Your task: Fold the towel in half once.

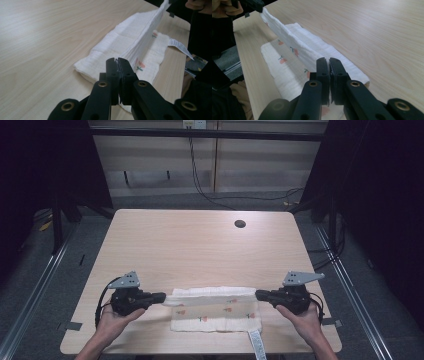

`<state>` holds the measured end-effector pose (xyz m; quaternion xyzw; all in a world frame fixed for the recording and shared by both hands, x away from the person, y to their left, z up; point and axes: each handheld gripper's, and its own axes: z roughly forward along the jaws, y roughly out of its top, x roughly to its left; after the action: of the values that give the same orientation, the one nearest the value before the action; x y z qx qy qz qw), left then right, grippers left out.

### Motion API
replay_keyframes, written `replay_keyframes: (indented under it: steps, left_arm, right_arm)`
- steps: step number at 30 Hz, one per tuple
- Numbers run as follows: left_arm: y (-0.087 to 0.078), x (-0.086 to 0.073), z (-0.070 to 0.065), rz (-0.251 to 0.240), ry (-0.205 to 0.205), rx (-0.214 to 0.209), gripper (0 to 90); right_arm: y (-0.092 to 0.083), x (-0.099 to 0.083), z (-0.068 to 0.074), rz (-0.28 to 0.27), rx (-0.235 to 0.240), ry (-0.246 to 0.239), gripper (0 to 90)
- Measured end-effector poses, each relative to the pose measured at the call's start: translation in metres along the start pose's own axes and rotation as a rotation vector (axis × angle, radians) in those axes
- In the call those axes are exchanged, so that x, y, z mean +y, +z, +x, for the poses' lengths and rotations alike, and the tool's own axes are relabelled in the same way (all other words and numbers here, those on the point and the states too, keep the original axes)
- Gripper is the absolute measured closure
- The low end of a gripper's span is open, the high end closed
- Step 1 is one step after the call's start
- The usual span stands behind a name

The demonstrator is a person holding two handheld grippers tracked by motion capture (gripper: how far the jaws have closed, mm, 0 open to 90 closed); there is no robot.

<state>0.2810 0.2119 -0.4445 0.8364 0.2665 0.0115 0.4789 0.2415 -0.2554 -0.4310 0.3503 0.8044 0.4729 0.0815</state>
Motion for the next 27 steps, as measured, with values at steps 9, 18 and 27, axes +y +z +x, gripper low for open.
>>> replay_keyframes:
  steps: [9,18,27]
  left_arm:
    - [0.008,-0.01,-0.009,0.053,0.017,-0.024,88.2]
    - [0.011,-0.019,-0.01,0.08,0.011,-0.03,88.2]
    - [0.021,-0.023,-0.013,0.125,0.014,-0.039,88.2]
  right_arm:
    - [0.002,-0.016,0.002,0.035,0.004,0.015,87.3]
    - [0.006,-0.027,0.005,0.063,0.016,0.024,87.2]
    - [0.01,-0.029,0.005,0.104,0.004,0.016,87.1]
